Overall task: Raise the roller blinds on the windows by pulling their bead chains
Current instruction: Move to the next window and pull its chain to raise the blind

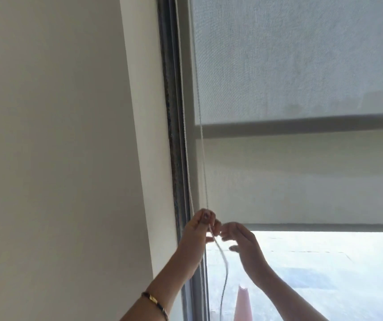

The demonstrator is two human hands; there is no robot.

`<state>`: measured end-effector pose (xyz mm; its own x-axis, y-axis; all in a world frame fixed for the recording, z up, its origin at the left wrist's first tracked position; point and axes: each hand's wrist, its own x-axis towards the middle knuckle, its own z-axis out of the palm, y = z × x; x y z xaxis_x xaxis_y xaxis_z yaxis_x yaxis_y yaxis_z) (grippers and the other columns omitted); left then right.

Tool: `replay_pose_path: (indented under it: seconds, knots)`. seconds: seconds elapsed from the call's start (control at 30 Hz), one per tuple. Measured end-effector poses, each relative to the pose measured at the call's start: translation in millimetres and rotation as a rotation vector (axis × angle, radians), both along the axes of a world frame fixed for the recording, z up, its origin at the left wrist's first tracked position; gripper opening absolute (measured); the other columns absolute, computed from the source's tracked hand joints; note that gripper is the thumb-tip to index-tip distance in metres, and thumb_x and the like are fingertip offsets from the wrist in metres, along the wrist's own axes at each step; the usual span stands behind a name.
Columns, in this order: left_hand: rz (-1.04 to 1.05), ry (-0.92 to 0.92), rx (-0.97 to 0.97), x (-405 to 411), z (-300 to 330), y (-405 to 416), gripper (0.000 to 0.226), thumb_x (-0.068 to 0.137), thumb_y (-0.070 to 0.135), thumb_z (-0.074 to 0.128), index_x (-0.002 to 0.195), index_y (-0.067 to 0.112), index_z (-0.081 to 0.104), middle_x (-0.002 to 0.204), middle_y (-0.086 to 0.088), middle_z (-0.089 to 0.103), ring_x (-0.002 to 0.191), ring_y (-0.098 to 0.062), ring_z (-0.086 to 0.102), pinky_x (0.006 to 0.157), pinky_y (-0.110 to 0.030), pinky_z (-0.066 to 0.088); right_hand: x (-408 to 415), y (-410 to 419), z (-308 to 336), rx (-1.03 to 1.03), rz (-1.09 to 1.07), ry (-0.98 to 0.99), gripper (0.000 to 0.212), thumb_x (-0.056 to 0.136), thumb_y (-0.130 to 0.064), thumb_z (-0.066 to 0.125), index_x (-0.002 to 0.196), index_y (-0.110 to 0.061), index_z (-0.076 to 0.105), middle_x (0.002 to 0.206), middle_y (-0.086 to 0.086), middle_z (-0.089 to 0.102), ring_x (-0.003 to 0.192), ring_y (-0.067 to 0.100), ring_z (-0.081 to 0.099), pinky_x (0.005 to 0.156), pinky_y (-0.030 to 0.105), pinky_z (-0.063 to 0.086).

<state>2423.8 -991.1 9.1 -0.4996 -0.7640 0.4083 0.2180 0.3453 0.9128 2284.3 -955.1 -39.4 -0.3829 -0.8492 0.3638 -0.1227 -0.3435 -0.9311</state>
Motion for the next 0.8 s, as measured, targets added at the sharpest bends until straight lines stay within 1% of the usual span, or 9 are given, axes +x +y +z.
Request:
replay_pose_path:
  seconds: [0.1,0.27,0.37,0.43,0.53,0.57,0.63,0.73,0.8]
  knots:
    - [-0.005,-0.049,0.018,1,-29,0,0.036,0.098,0.043,0.045,0.076,0.016,0.051,0.068,0.004,0.06,0.061,-0.008,0.053,0.071,-0.031,0.041,-12,-3,29,-0.028,-0.021,0.042,0.028,0.103,-0.016,0.044,0.098,-0.009,0.07,0.092,0.0,0.075,0.082,0.006,0.067,0.076,0.034,0.043]
    - [0.034,-0.133,0.04,-3,-60,3,0.035,0.103,0.037,0.042,0.081,0.012,0.052,0.068,0.001,0.063,0.061,-0.009,0.056,0.067,-0.028,0.044,-2,1,106,-0.179,0.185,0.01,0.032,0.105,-0.023,0.039,0.109,-0.012,0.069,0.103,0.01,0.075,0.1,0.026,0.07,0.085,0.042,0.05]
    - [0.051,-0.185,0.018,-7,-73,8,0.036,0.099,0.043,0.043,0.08,0.014,0.051,0.067,0.005,0.064,0.063,-0.009,0.057,0.066,-0.027,0.046,13,5,150,-0.266,0.33,-0.072,0.033,0.106,-0.021,0.037,0.118,-0.005,0.063,0.096,0.013,0.073,0.086,0.03,0.069,0.077,0.04,0.052]
    - [0.06,-0.22,-0.018,-8,-80,11,0.034,0.091,0.045,0.043,0.077,0.015,0.049,0.065,0.004,0.063,0.061,-0.009,0.056,0.066,-0.029,0.046,25,3,164,-0.277,0.358,-0.113,0.032,0.105,-0.021,0.039,0.119,-0.004,0.062,0.084,0.008,0.067,0.069,0.022,0.063,0.065,0.034,0.051]
    - [0.049,-0.225,-0.009,-6,-89,12,0.036,0.088,0.046,0.045,0.074,0.014,0.048,0.063,0.002,0.062,0.059,-0.01,0.055,0.063,-0.027,0.046,38,-2,158,-0.284,0.312,-0.123,0.029,0.105,-0.019,0.041,0.101,-0.007,0.068,0.06,-0.002,0.044,0.047,0.009,0.035,0.045,0.021,0.029]
    - [0.038,-0.227,-0.002,-6,-91,13,0.037,0.087,0.048,0.046,0.074,0.013,0.047,0.061,0.002,0.061,0.058,-0.01,0.054,0.061,-0.025,0.045,40,-2,153,-0.294,0.284,-0.124,0.031,0.106,-0.018,0.041,0.091,-0.008,0.066,0.055,-0.006,0.038,0.044,0.007,0.027,0.042,0.02,0.021]
    - [0.005,-0.23,0.02,-6,-96,14,0.038,0.087,0.048,0.047,0.073,0.013,0.046,0.06,0.002,0.061,0.057,-0.01,0.053,0.058,-0.023,0.045,44,-1,143,-0.318,0.215,-0.133,0.035,0.106,-0.016,0.04,0.077,-0.011,0.057,0.047,-0.011,0.034,0.04,0.005,0.022,0.04,0.016,0.019]
    - [-0.039,-0.237,0.091,-7,-109,20,0.037,0.086,0.051,0.049,0.072,0.017,0.05,0.06,0.004,0.061,0.057,-0.01,0.055,0.056,-0.023,0.045,48,1,125,-0.33,0.106,-0.1,0.036,0.105,-0.01,0.038,0.072,-0.012,0.051,0.047,-0.006,0.033,0.038,0.005,0.024,0.037,0.015,0.022]
    - [-0.063,-0.258,0.134,-5,-122,23,0.033,0.079,0.059,0.051,0.066,0.029,0.055,0.06,0.005,0.062,0.058,-0.013,0.056,0.053,-0.024,0.045,49,-1,108,-0.315,0.053,-0.044,0.037,0.105,-0.01,0.038,0.07,-0.015,0.049,0.049,-0.004,0.033,0.039,0.006,0.025,0.039,0.017,0.022]
